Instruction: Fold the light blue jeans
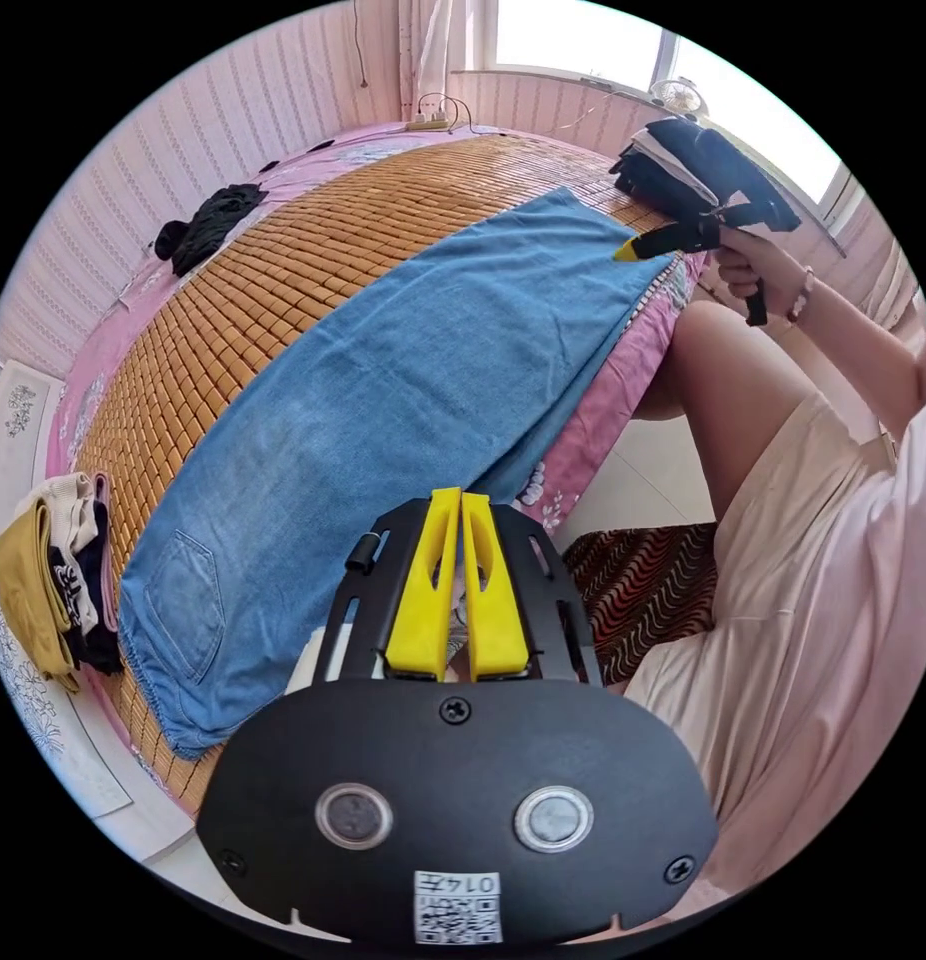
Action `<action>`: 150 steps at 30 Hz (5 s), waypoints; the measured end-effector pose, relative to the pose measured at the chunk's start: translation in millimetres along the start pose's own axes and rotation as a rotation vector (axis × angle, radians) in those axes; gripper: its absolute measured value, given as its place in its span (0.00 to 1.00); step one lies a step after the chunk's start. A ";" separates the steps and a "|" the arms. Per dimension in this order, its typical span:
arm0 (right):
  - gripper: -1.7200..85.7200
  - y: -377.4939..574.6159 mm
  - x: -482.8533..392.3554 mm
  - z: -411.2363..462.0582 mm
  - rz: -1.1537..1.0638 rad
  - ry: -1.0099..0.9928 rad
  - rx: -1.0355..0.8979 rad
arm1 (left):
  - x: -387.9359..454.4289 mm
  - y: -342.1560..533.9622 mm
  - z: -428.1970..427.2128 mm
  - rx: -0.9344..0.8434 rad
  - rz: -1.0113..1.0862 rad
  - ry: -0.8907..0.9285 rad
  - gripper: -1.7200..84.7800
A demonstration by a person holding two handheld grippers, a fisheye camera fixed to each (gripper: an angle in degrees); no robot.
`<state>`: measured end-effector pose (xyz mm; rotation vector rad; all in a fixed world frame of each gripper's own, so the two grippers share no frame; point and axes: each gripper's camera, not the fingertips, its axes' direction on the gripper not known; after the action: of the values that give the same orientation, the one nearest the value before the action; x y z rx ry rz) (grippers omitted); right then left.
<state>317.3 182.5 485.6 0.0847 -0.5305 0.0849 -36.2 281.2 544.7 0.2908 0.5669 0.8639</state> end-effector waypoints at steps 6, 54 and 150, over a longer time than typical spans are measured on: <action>0.09 -5.8 -92.4 91.7 -0.316 0.025 -0.108 | -5.5 11.7 5.7 0.001 -0.039 0.063 0.01; 0.01 -314.8 -267.9 476.6 -0.783 0.612 -0.795 | -2.4 -1.3 53.7 -0.025 -0.121 0.152 0.01; 0.14 -11.6 -116.1 13.8 -0.404 -0.250 -0.039 | -132.8 126.1 -85.4 0.105 -0.757 0.390 0.01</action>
<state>211.8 162.8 437.7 0.1639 -0.7549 -0.3342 -233.8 257.3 579.6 -0.0150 1.0022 0.1490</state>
